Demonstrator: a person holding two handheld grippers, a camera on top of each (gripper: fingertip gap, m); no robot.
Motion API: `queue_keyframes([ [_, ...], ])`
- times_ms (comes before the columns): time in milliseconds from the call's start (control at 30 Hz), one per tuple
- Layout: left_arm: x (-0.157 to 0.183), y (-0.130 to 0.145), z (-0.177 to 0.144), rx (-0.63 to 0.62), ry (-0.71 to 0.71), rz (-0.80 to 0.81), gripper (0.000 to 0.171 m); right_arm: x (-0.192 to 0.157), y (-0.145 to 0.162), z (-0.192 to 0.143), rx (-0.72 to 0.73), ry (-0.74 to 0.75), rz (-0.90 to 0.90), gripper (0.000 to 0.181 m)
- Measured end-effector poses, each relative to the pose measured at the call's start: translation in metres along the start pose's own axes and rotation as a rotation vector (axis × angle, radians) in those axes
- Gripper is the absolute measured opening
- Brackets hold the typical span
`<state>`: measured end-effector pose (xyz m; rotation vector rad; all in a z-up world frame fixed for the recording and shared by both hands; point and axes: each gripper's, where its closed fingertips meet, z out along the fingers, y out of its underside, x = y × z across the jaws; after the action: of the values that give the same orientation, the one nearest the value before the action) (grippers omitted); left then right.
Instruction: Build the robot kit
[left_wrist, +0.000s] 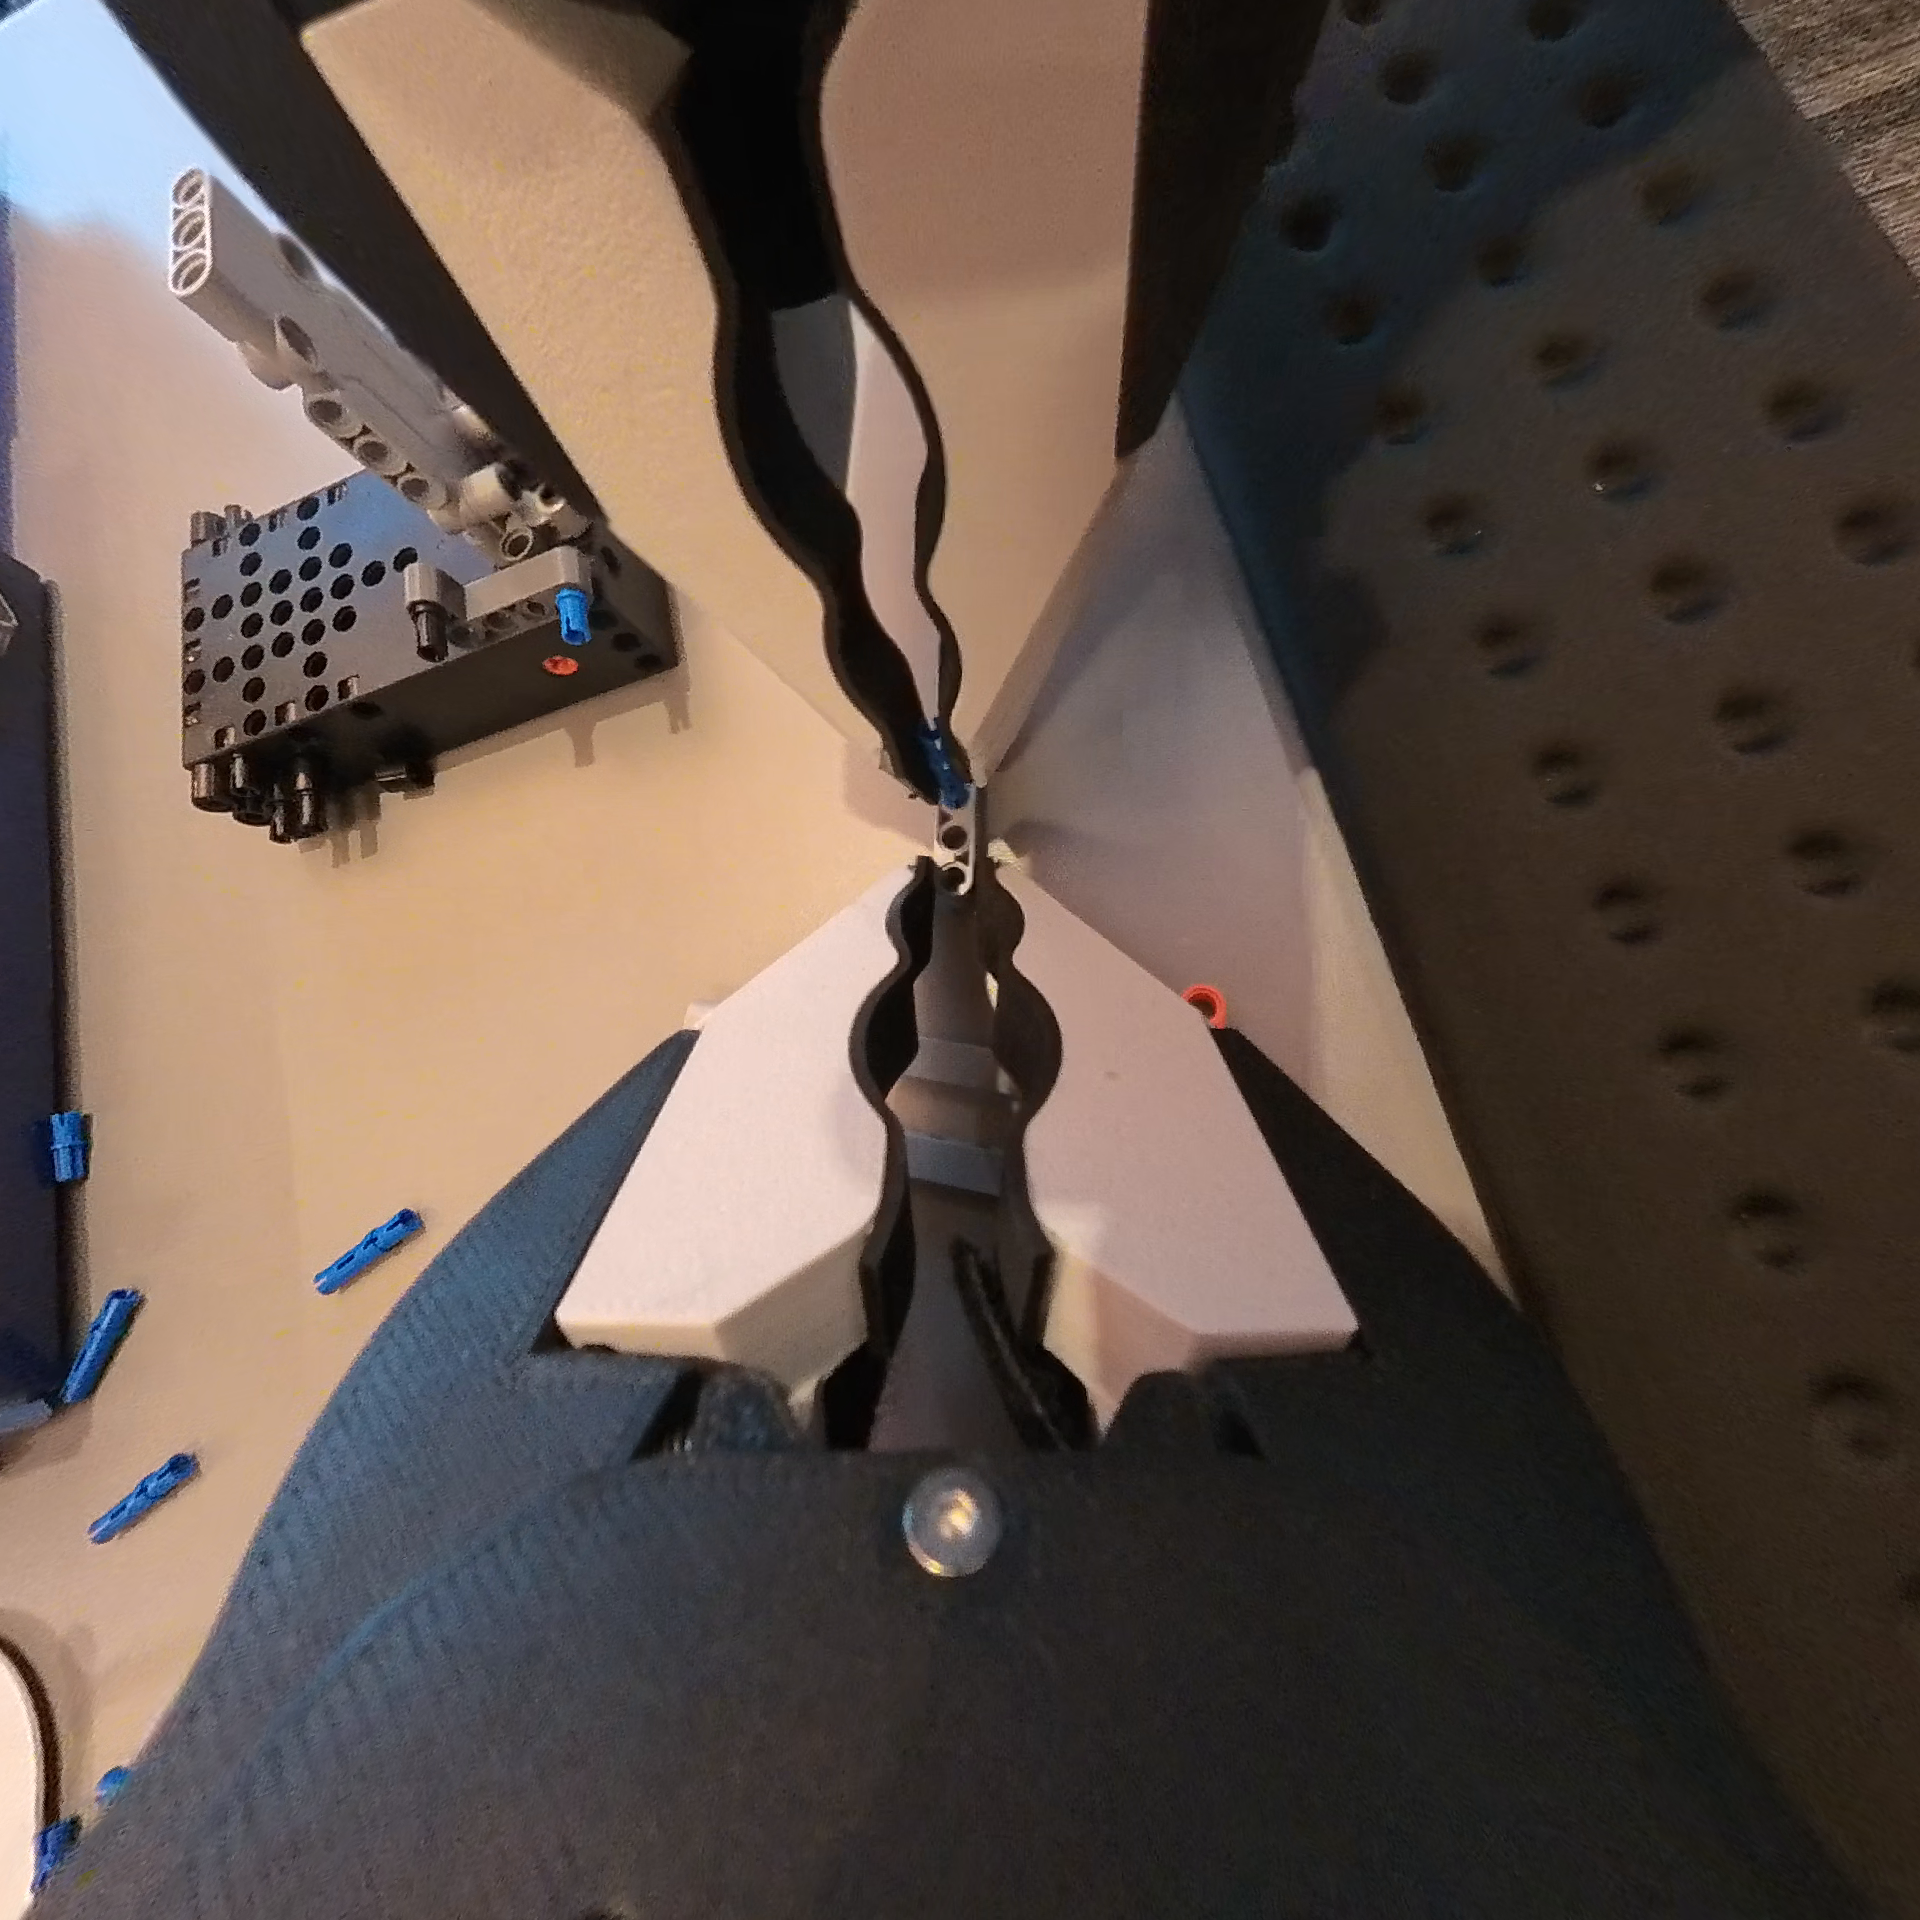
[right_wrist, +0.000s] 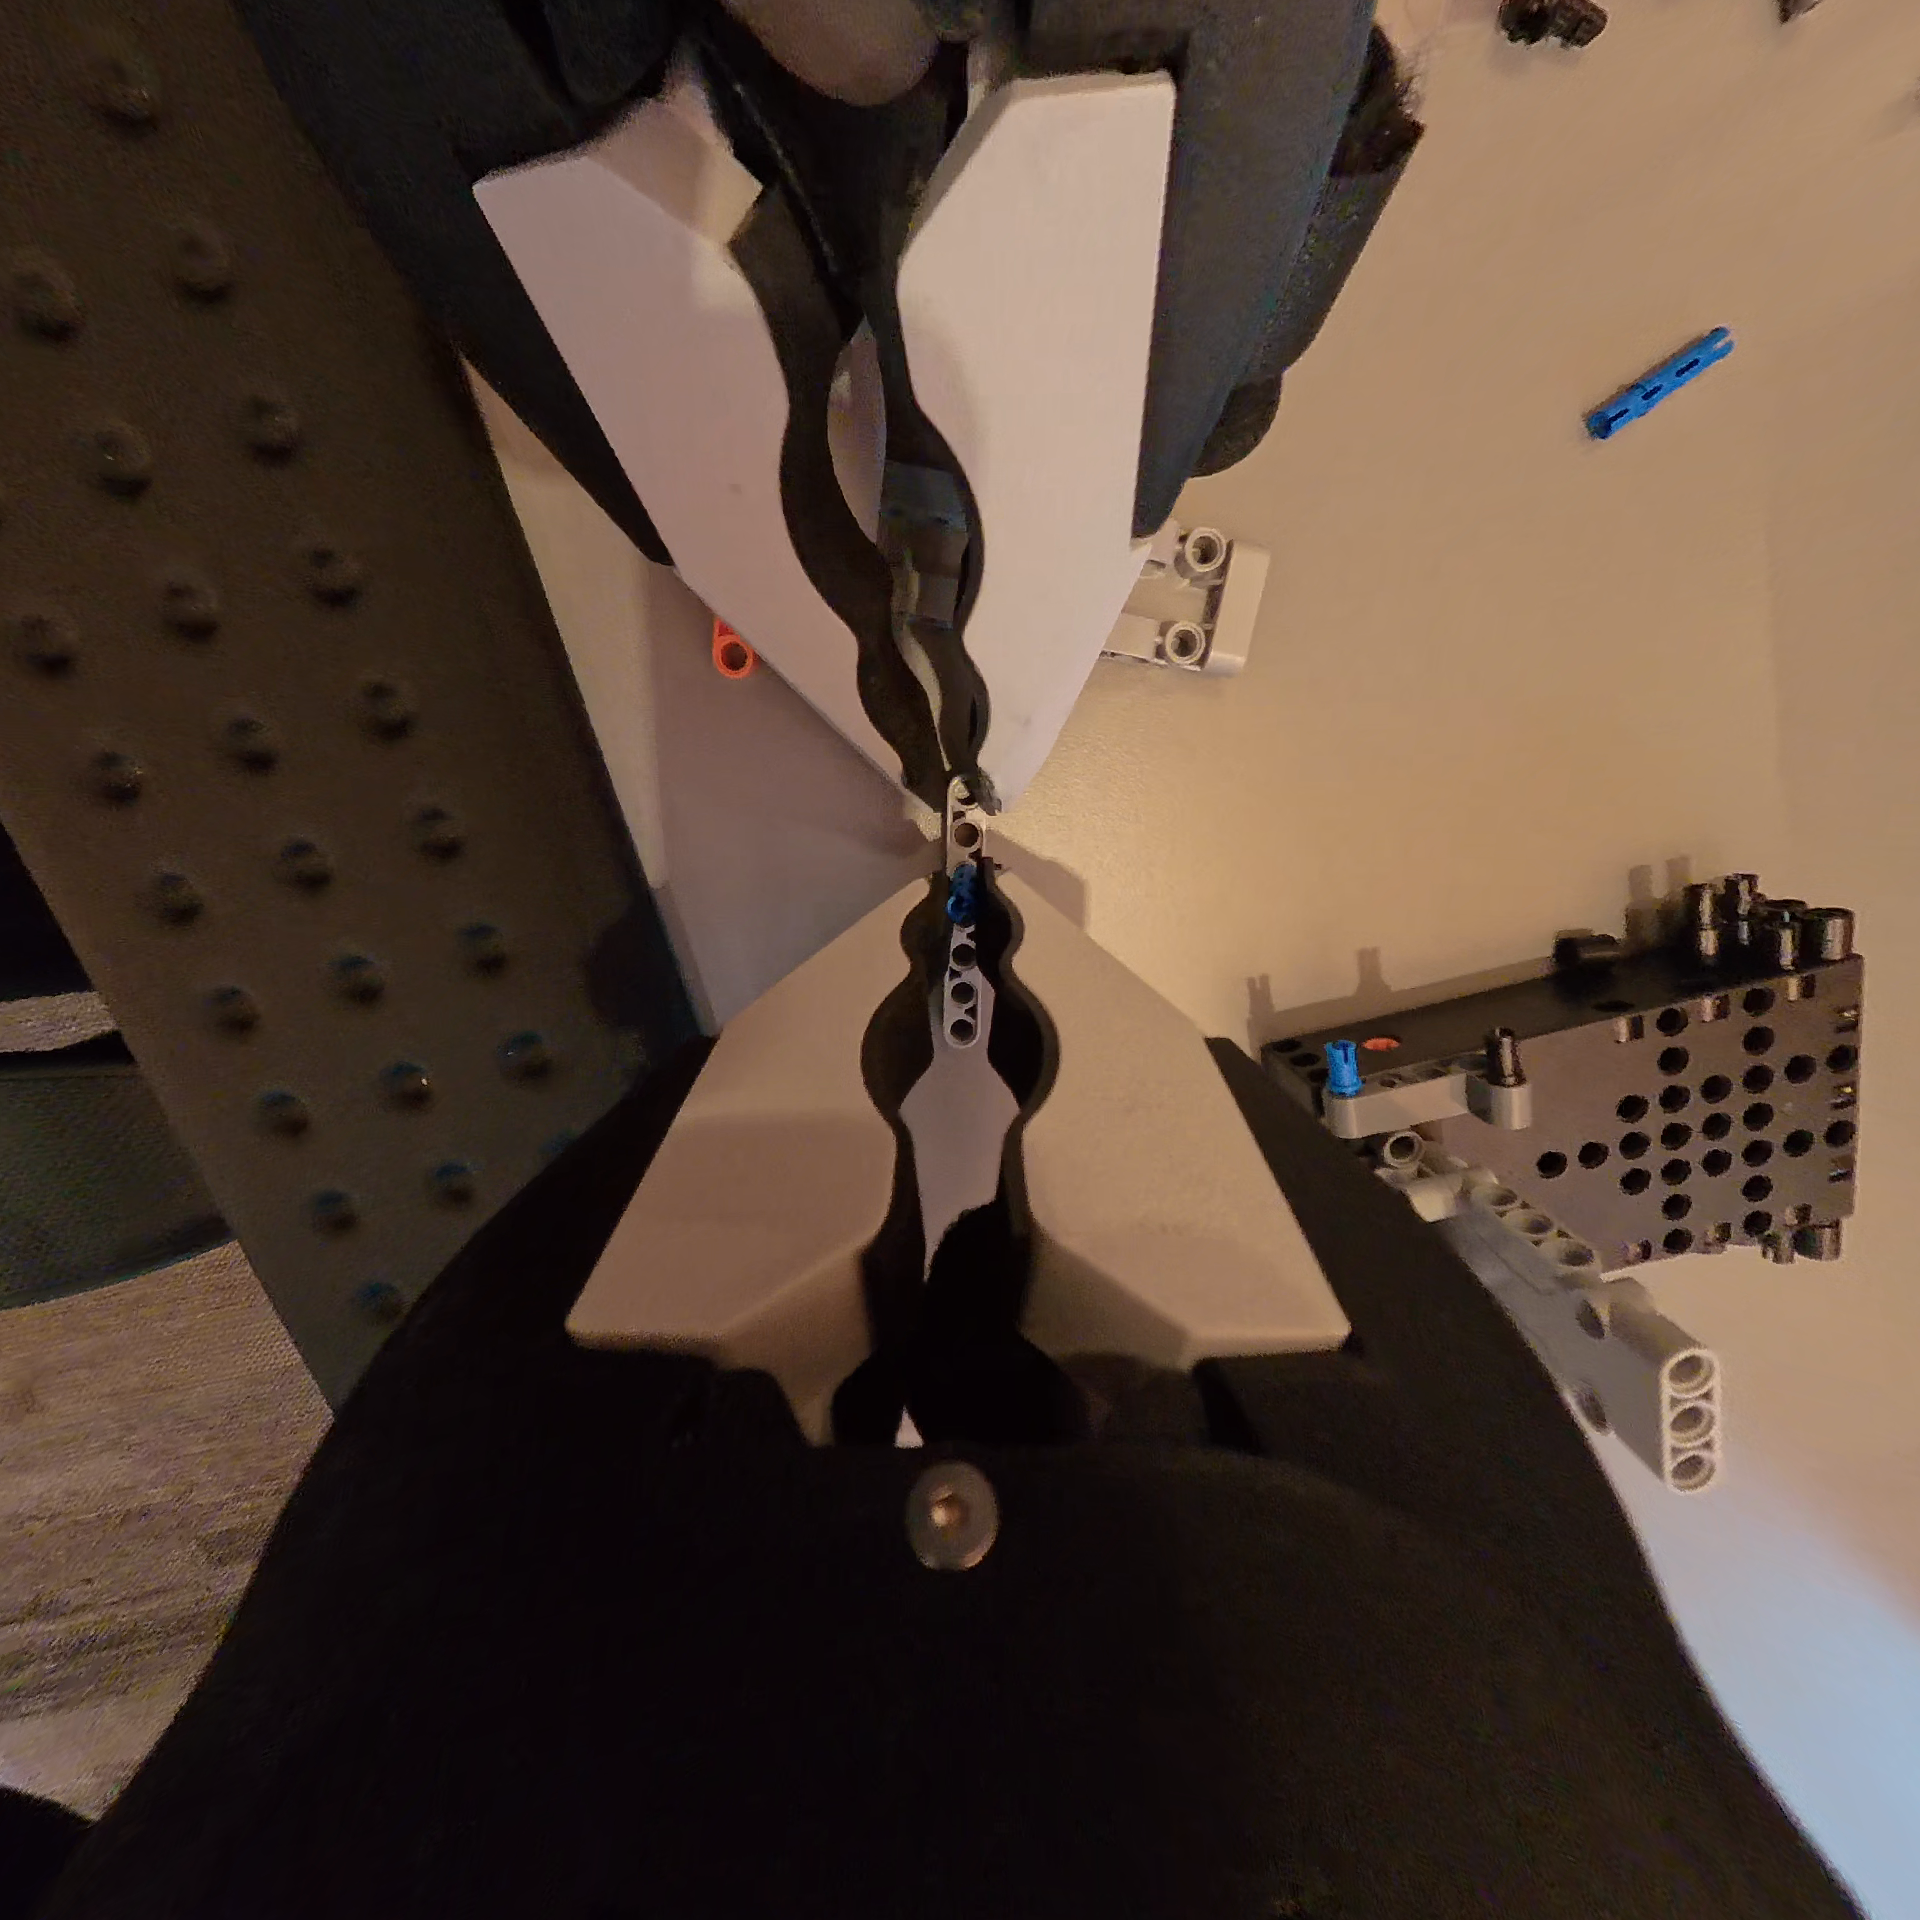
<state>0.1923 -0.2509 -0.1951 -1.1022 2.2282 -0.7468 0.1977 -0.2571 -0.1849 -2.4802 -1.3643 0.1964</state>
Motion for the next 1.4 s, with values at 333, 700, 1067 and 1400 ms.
queue_keyframes([
  [333,0.002,-0.001,0.001,0.009,0.012,0.002,0.006,-0.004,0.002,0.004,-0.020,-0.062,-0.003,0.003],
  [700,-0.003,-0.003,-0.007,0.002,0.018,-0.001,0.010,0.002,0.009,0.002,0.090,0.048,0.151,0.001],
  [1067,0.018,0.020,-0.042,-0.107,0.046,0.019,0.032,-0.002,-0.008,-0.015,0.197,0.112,0.180,0.020],
  [1400,0.016,0.028,-0.036,-0.079,-0.028,0.076,0.004,-0.002,-0.027,-0.024,0.356,0.155,0.226,0.015],
])
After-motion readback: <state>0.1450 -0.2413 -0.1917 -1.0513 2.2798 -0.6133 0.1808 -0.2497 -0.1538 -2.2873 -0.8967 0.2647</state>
